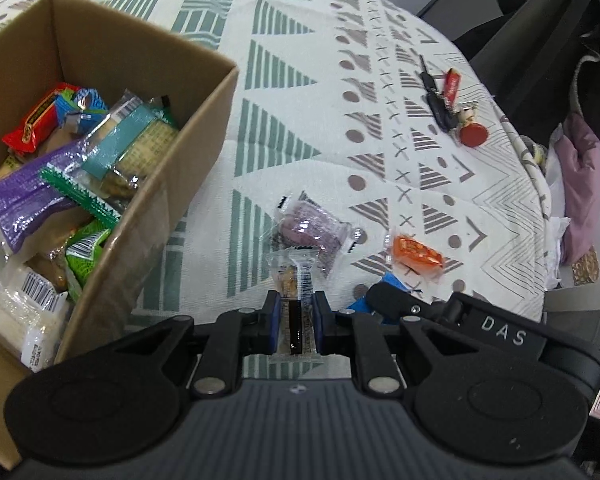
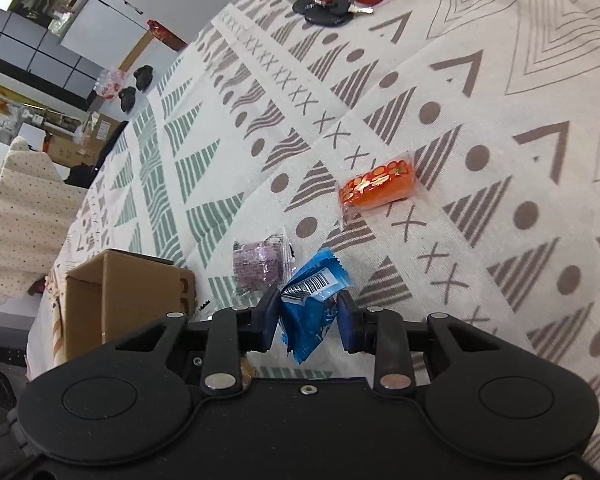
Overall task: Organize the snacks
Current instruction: 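Grasp the blue packet with the right tool, then carry the clear stick packet and blue packet over the box and open both tools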
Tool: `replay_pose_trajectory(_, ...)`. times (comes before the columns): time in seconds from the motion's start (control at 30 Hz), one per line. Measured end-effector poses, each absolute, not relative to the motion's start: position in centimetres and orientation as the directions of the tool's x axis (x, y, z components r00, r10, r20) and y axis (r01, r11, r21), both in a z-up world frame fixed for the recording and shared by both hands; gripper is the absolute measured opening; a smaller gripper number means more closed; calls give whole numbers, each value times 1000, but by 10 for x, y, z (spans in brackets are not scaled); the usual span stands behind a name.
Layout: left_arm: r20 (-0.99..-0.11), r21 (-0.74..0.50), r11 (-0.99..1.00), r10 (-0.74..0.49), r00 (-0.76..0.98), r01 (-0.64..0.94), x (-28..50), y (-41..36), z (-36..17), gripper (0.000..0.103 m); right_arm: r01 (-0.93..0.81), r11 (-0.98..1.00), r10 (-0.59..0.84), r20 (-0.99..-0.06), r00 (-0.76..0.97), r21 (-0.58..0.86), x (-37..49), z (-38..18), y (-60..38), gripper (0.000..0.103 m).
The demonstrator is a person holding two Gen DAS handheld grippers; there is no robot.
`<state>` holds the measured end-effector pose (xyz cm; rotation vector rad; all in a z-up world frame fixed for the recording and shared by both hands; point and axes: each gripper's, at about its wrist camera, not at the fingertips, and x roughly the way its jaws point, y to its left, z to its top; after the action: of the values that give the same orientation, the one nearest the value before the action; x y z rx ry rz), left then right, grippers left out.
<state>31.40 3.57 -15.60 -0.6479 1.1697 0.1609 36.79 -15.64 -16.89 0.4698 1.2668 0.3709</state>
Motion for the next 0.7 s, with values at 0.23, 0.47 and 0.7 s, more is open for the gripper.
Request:
replay_pose_trajectory(0.23, -875, -394, 828, -206, 439, -398, 302, 28, -131, 15, -31, 838, 527, -792, 309, 545, 353, -143, -161, 30)
replay_pose_trajectory(0.47, -857, -399, 838, -195, 478, -372, 287, 29, -107, 15, -64, 828, 542, -767, 344, 557, 340, -119, -160, 30)
replay_pose_trajectory(0.7, -841, -394, 847, -175, 513, -357, 273, 36, -85, 15, -100, 817, 560, -741, 371, 567, 327, -98, -155, 30)
